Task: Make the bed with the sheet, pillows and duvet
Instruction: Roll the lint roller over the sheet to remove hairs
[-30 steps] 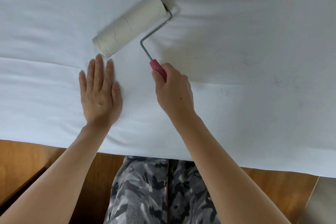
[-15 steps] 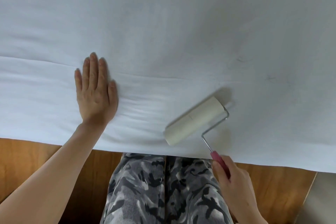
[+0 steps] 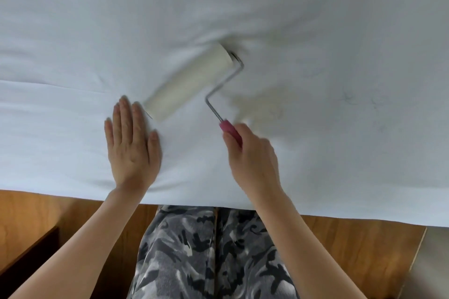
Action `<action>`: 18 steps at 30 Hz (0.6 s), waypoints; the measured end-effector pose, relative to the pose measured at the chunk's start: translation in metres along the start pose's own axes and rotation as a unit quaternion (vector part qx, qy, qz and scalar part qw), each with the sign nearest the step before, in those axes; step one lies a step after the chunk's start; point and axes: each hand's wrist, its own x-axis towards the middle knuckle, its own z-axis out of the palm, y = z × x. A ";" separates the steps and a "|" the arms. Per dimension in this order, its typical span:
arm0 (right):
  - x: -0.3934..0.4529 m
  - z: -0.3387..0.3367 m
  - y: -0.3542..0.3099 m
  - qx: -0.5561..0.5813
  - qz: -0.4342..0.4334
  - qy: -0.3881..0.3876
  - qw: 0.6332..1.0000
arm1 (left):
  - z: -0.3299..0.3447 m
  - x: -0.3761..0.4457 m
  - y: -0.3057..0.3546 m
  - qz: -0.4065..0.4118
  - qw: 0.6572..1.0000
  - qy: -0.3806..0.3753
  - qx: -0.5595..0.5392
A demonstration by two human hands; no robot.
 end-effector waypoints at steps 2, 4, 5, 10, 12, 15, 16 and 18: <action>0.027 -0.002 -0.028 -0.001 -0.011 0.008 1.000 | 0.000 0.000 0.001 -0.004 1.000 -0.001 0.001; 0.044 -0.003 -0.045 0.002 -0.020 0.012 1.000 | 0.000 0.000 0.001 -0.006 1.000 -0.003 0.002; 0.047 -0.003 -0.048 0.000 -0.023 0.013 1.000 | -0.001 0.000 0.002 -0.007 1.000 -0.004 0.002; 0.024 -0.007 -0.024 -0.007 -0.022 0.007 1.000 | -0.001 0.000 0.002 -0.012 1.000 -0.005 -0.005; 0.002 -0.010 0.000 -0.010 -0.008 -0.002 1.000 | 0.000 0.001 0.001 -0.011 1.000 -0.003 -0.007; -0.037 -0.015 0.041 -0.026 0.014 -0.009 1.000 | 0.000 0.000 0.002 -0.008 1.000 -0.005 -0.001; -0.051 -0.018 0.054 -0.030 0.021 -0.013 0.999 | -0.001 0.000 0.002 -0.008 1.000 -0.006 0.001; -0.077 -0.024 0.080 -0.011 0.034 -0.015 0.999 | -0.002 0.000 0.004 -0.010 1.000 -0.005 0.002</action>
